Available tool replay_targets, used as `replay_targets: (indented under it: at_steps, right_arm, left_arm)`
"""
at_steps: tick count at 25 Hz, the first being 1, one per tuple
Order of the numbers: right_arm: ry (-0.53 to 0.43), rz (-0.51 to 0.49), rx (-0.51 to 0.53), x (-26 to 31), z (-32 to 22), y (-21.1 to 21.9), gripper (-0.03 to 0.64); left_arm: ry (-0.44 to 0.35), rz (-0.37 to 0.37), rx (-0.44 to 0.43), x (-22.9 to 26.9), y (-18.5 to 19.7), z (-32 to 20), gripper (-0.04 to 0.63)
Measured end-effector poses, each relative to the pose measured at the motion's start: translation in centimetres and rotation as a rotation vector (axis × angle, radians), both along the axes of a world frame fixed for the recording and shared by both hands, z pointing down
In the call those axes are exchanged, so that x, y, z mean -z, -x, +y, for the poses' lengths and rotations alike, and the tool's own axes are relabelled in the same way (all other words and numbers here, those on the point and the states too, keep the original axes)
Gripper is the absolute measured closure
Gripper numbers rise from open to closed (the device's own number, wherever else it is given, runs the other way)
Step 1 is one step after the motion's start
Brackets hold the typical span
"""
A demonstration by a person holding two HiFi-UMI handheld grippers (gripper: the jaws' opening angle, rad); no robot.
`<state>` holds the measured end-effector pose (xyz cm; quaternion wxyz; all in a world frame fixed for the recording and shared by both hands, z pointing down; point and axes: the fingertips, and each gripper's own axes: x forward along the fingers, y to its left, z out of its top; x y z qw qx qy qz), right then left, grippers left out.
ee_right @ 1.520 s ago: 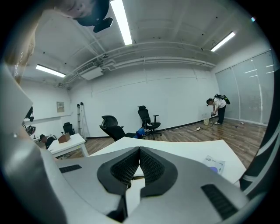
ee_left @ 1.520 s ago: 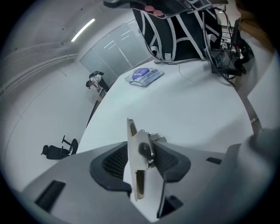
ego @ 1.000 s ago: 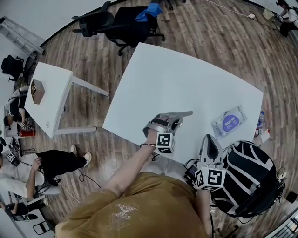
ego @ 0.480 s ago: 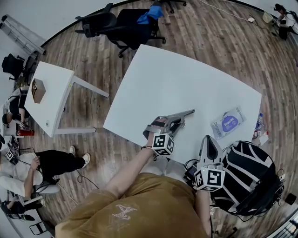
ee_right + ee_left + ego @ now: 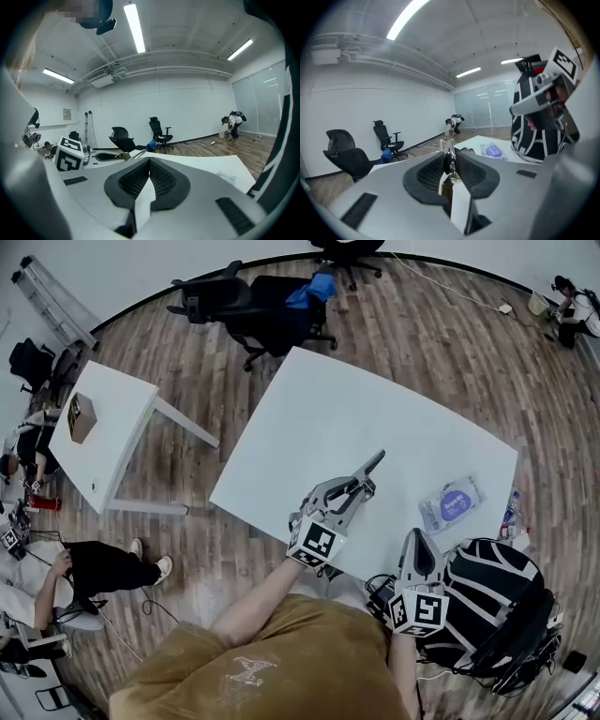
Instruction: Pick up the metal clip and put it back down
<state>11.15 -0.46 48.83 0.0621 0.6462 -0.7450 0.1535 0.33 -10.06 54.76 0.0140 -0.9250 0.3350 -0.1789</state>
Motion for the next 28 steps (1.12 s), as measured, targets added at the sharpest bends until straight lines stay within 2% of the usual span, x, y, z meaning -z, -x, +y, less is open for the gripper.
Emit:
replay_targets:
  at_steps: [8,16,22,25,28]
  right_arm:
    - [-0.025,0.010,-0.003,0.9,0.3,0.1,0.611]
    - [-0.037,0.019,-0.028,1.5,0.5,-1.0,0.611]
    - [-0.089,0.056,-0.048,2.5,0.4,-1.2,0.611]
    - [-0.130,0.101,-0.060,3.6,0.3,-1.2,0.611]
    - [-0.140,0.100,-0.067,3.9,0.2,-1.4,0.611]
  left_arm:
    - [0.000,0.240,0.029,6.7,0.9,0.2,0.509]
    - [-0.038,0.386,0.048,10.8,1.6,0.3,0.511]
    - [-0.092,0.445,0.086,12.7,2.5,0.4,0.511]
    - [-0.090,0.423,0.097,12.8,3.0,0.5,0.512]
    - [-0.092,0.395,0.102,12.5,3.3,0.5,0.514]
